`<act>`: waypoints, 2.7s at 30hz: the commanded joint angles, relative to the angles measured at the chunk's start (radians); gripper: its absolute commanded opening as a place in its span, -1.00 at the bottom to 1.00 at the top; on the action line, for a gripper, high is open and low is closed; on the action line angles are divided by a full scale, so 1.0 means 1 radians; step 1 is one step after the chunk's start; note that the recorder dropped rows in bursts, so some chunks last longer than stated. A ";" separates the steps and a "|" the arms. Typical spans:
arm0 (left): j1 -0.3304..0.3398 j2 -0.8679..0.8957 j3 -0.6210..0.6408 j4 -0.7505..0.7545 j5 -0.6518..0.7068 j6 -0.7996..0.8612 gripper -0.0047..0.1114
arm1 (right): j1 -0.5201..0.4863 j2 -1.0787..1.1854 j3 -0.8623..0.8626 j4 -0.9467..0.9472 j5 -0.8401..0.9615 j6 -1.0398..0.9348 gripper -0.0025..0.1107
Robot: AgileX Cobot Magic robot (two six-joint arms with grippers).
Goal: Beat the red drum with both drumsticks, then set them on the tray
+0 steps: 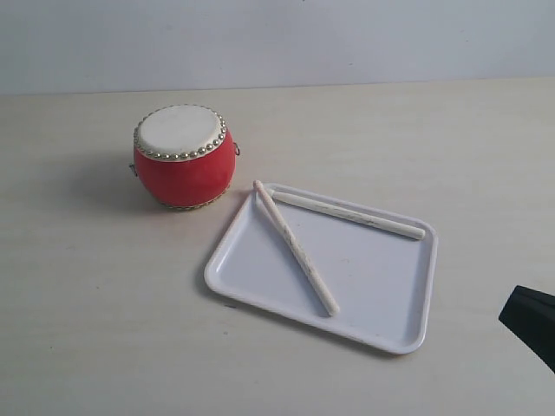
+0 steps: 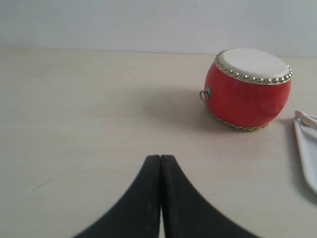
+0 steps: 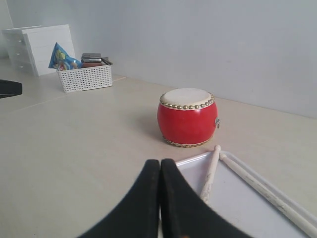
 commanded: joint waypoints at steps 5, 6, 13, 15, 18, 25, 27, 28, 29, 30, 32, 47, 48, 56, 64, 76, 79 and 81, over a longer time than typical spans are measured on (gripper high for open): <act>0.003 -0.005 0.004 -0.004 -0.006 -0.003 -0.92 | 0.000 -0.005 0.005 0.074 -0.048 0.000 -0.96; 0.003 -0.005 0.004 -0.004 -0.006 -0.003 -0.92 | 0.000 -0.005 0.005 0.132 -0.067 0.000 -0.96; 0.003 -0.005 0.004 -0.004 -0.006 -0.003 -0.92 | 0.000 -0.005 -0.108 0.244 -0.062 -0.147 -0.96; 0.003 -0.005 0.004 -0.004 -0.006 -0.003 -0.92 | 0.000 -0.005 -0.132 0.187 -0.066 -0.106 -0.96; 0.003 -0.005 0.004 -0.004 -0.006 -0.003 -0.92 | 0.000 -0.005 -0.152 -0.135 -0.071 0.184 -0.96; 0.003 -0.005 0.004 -0.004 -0.006 -0.003 -0.92 | 0.000 -0.005 -0.154 -0.950 -0.123 1.136 -0.96; 0.003 -0.005 0.004 -0.004 -0.006 -0.003 -0.92 | 0.000 -0.005 -0.154 -1.077 -0.128 1.232 -0.96; 0.003 -0.005 0.004 -0.004 -0.006 -0.003 -0.92 | 0.000 -0.005 -0.152 -1.088 -0.128 1.218 -0.96; 0.003 -0.005 0.004 -0.004 -0.006 -0.003 -0.92 | 0.000 -0.005 -0.152 -1.081 -0.128 1.181 -0.96; 0.003 -0.005 0.004 -0.004 -0.006 -0.003 -0.92 | 0.000 -0.005 -0.152 -1.078 -0.122 1.145 -0.96; 0.003 -0.005 0.004 -0.004 -0.006 -0.003 -0.92 | 0.000 -0.005 -0.147 -1.107 -0.113 1.086 -0.96; 0.003 -0.005 0.004 -0.004 -0.006 -0.003 -0.92 | 0.000 -0.005 0.005 -1.328 -0.277 1.279 -0.96; 0.003 -0.005 0.004 -0.004 -0.006 -0.003 -0.92 | 0.000 -0.005 0.005 -1.320 -0.267 1.248 -0.96; 0.003 -0.005 0.004 -0.004 -0.006 -0.003 -0.92 | 0.000 -0.005 0.005 -1.269 -0.191 1.143 -0.96; 0.003 -0.005 0.004 -0.004 -0.006 -0.003 -0.92 | 0.000 -0.005 0.005 -1.269 -0.054 1.186 -0.96; 0.003 -0.005 0.004 -0.004 -0.006 -0.003 -0.92 | 0.000 -0.010 0.005 -1.255 -0.052 1.186 -0.96; 0.003 -0.005 0.004 -0.004 -0.006 -0.003 -0.92 | 0.000 -0.043 0.005 -1.245 -0.051 1.186 -0.96; 0.003 -0.005 0.004 -0.004 -0.006 -0.003 -0.92 | 0.000 -0.063 0.005 -1.245 -0.051 1.186 -0.96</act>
